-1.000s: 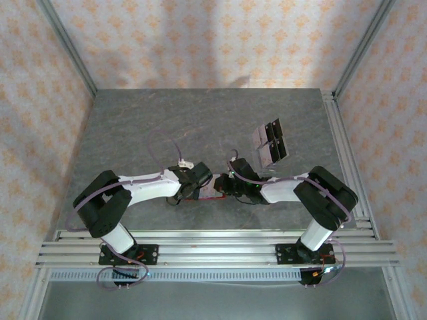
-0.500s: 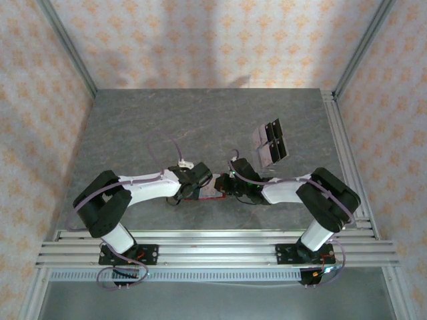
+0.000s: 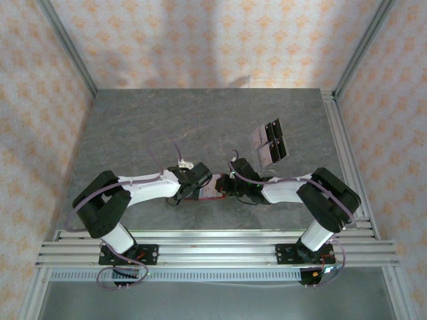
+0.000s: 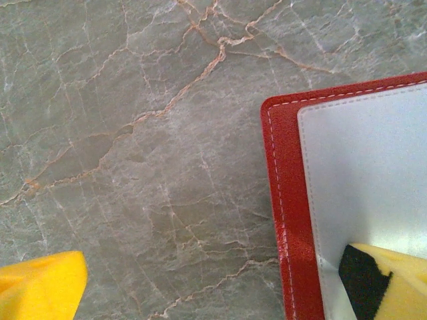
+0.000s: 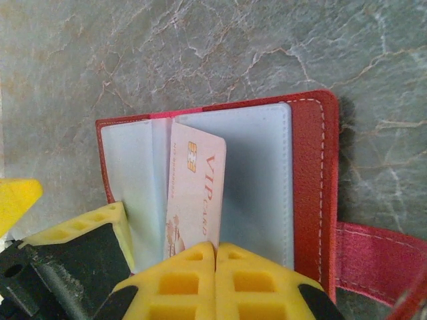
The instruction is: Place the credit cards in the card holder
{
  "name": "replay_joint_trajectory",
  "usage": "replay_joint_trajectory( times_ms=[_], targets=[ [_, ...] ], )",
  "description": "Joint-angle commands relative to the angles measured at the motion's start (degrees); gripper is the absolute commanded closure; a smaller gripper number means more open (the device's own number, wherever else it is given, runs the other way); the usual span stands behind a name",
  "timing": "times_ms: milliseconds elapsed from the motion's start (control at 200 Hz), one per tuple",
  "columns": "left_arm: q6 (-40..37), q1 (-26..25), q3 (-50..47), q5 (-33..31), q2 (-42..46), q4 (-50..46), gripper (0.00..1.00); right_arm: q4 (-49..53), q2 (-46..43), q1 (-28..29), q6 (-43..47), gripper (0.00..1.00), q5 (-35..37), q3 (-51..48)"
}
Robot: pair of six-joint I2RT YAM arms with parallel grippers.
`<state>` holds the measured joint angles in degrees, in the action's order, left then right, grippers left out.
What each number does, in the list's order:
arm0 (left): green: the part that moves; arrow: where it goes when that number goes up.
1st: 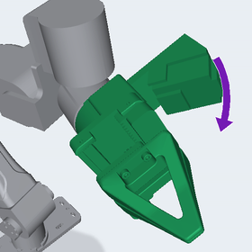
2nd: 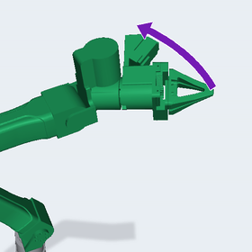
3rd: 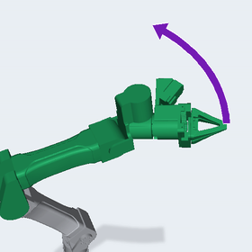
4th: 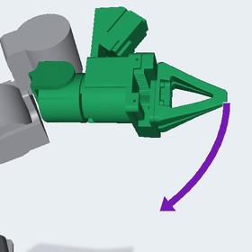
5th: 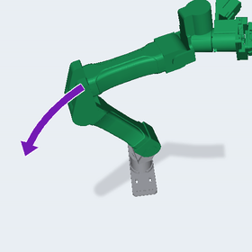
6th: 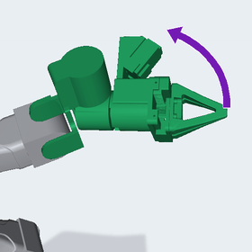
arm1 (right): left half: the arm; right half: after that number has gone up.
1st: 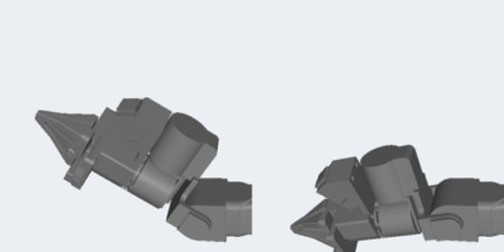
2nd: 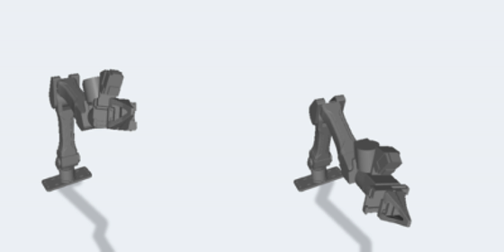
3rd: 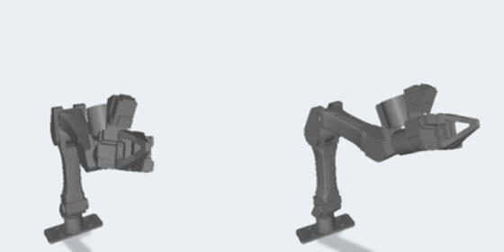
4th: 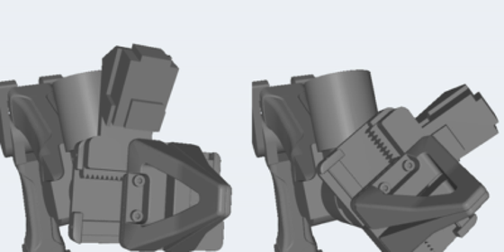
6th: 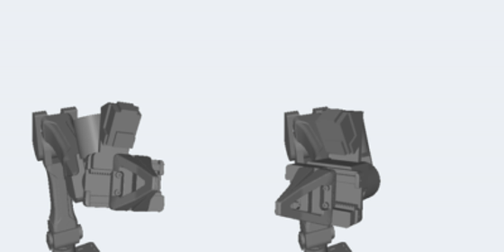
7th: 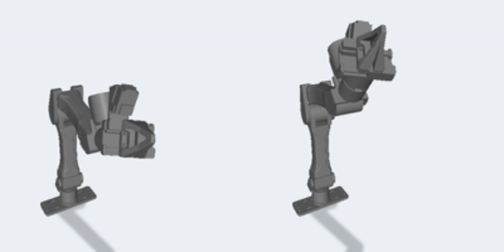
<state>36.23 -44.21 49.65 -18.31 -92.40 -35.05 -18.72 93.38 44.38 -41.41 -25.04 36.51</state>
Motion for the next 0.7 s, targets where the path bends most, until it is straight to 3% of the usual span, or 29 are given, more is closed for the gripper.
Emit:
replay_joint_trajectory(
  times_ms=[0, 691],
  targets=[
    [1.05, 0.43, -1.74, -2.24, -0.37, -1.53, 0.00, 3.84, -0.99, 0.18, 2.51, 1.00, 1.12, 1.75],
    [1.13, 0.39, -2.01, -2.09, -0.76, -1.03, 0.00, 4.22, 4.31, 0.27, 2.90, 1.00, -3.46, 4.97]
  ],
)
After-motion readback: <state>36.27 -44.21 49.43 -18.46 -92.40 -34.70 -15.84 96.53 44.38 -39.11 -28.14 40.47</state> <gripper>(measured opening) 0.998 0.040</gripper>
